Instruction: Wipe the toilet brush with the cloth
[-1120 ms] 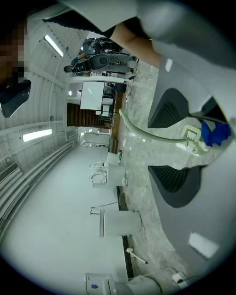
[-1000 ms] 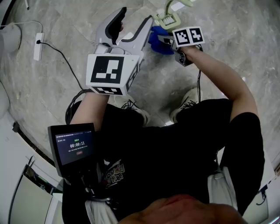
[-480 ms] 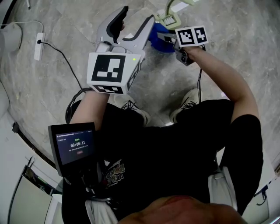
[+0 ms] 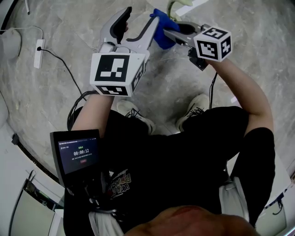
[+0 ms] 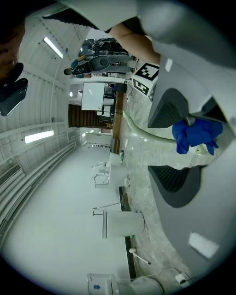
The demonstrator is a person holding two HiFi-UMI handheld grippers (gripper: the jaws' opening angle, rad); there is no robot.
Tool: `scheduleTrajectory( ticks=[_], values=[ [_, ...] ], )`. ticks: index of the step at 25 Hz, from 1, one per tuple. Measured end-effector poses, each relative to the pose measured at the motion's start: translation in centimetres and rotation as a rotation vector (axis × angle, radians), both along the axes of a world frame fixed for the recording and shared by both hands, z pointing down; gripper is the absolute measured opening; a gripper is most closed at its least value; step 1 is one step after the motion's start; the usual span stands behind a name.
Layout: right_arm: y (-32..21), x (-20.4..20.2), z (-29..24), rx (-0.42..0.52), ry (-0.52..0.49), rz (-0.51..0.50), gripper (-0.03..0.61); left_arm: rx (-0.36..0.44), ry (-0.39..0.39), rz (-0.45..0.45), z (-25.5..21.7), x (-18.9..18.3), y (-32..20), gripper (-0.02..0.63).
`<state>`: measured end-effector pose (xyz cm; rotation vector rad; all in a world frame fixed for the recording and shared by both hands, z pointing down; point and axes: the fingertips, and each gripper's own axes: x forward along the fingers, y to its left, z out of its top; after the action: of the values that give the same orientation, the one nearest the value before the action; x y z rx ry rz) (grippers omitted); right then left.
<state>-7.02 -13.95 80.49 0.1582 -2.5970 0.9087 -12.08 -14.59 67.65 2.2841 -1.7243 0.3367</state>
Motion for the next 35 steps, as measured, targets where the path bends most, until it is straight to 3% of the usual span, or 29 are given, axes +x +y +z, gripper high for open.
scheduleTrajectory(
  ticks=[6, 12, 15, 20, 35],
  values=[
    [3.2, 0.4, 2.5, 0.339, 0.147, -0.206, 0.092, -0.008, -0.008, 0.003, 0.4, 0.1, -0.4, 0.258],
    [5.6, 1.0, 9.6, 0.461, 0.348, -0.358, 0.092, -0.019, -0.013, -0.007, 0.8, -0.5, -0.3, 0.259],
    [4.4, 2.1, 11.6, 0.517, 0.425, -0.379, 0.092, -0.023, -0.02, 0.004, 1.0, -0.2, -0.3, 0.259],
    [2.3, 3.1, 8.3, 0.493, 0.366, -0.308, 0.092, 0.0, -0.007, 0.002, -0.1, 0.2, -0.8, 0.258],
    [-3.1, 2.9, -2.4, 0.661, 0.241, -0.169, 0.092, 0.009, -0.006, 0.005, -0.4, 0.4, -1.3, 0.258]
  ],
)
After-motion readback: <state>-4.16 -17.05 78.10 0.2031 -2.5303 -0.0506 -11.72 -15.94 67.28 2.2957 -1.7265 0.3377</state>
